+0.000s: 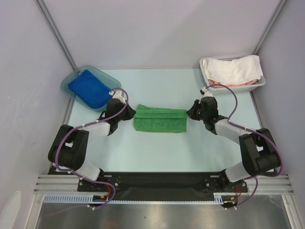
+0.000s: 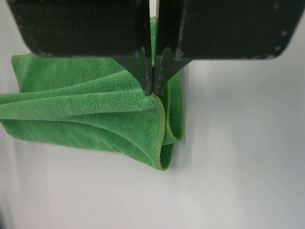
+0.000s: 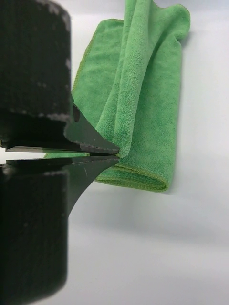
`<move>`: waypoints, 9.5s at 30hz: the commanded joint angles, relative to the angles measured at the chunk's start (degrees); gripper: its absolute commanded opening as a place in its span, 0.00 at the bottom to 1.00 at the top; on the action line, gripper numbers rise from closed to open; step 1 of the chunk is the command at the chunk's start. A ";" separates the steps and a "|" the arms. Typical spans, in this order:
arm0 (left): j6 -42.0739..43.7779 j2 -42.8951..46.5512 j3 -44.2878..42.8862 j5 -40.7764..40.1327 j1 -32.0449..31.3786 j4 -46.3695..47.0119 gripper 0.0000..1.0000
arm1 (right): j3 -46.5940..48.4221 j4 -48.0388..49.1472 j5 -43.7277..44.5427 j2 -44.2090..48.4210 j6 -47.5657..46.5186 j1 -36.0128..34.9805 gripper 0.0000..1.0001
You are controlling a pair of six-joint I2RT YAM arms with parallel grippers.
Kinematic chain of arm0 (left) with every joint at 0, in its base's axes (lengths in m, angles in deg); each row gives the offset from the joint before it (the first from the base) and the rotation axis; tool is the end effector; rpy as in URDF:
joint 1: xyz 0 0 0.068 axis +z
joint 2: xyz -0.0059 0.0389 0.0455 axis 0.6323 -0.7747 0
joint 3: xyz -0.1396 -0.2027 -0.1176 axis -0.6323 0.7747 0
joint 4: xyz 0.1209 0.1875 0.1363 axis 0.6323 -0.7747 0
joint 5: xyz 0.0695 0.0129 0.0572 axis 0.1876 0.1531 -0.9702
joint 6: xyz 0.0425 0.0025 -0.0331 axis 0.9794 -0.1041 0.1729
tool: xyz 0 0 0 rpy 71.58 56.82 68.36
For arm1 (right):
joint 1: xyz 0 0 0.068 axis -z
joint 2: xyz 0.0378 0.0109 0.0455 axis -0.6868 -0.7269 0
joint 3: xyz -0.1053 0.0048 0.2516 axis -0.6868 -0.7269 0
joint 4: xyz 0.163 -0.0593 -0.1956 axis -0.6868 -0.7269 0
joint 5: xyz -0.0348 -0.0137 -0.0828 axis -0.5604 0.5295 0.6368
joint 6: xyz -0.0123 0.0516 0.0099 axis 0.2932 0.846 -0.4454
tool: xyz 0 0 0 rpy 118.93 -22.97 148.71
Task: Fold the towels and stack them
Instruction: Fold the towel, then neatly place the folded towel into the bin
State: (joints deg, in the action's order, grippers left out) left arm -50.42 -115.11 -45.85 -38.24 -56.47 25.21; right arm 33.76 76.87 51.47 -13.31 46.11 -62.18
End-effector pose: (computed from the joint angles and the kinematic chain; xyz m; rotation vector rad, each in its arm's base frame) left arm 0.2961 -0.0960 0.1724 -0.1442 2.1430 -0.5883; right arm 0.2932 0.1019 0.1906 0.1144 2.1753 0.5207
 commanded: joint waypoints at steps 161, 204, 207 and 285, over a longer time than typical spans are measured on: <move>-0.67 -10.83 -10.17 0.68 -23.26 -16.67 0.00 | 26.66 -22.49 10.90 -20.72 -1.65 -1.85 0.21; -0.85 -11.37 -14.13 -1.97 -28.45 -18.78 0.06 | 17.35 -21.35 12.30 -15.54 -0.86 -5.80 0.50; -1.46 -7.94 -13.94 -1.25 -28.45 -18.34 0.07 | 16.73 -21.61 12.82 -12.30 -0.86 -6.50 0.55; 2.32 2.34 -29.86 5.07 -21.06 -29.41 0.23 | 19.63 -30.40 21.43 -23.27 -0.42 -12.39 0.19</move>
State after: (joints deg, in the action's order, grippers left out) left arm -48.83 -117.78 -76.39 -33.26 -77.24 -2.77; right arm 54.00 53.09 67.05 -32.34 45.76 -74.12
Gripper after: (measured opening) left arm 0.232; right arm 0.236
